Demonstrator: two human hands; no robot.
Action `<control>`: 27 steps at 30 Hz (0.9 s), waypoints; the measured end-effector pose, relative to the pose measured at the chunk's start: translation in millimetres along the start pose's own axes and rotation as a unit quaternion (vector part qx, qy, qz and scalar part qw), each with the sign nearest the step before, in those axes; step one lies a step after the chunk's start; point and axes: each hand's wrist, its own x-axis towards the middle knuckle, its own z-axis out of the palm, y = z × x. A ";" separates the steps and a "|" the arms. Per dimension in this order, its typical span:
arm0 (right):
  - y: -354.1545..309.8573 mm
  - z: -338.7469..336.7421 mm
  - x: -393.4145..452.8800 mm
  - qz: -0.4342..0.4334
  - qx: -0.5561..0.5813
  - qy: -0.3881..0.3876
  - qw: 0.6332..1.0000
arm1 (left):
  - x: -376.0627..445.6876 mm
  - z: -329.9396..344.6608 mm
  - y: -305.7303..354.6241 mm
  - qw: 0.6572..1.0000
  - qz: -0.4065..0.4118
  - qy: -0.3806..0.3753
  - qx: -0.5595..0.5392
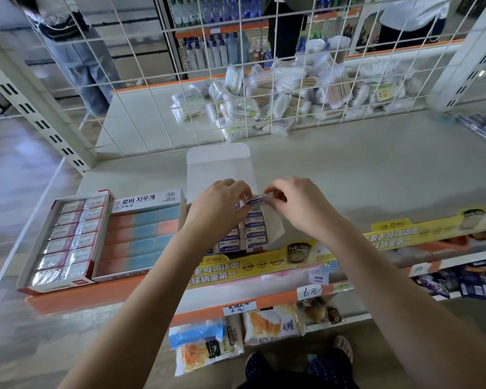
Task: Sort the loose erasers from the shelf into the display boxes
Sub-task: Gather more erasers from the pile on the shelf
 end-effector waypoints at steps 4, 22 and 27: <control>-1.1 -1.7 -1.3 -0.001 0.001 -0.003 1.000 | -2.7 5.5 -0.6 1.000 -0.015 0.013 0.002; 1.8 -2.0 0.1 -0.003 0.007 -0.003 1.000 | 0.6 9.0 -0.4 0.994 0.003 0.029 -0.103; 1.9 -2.4 0.4 -0.003 0.019 0.001 1.000 | -0.4 10.4 1.3 0.998 -0.015 0.037 -0.051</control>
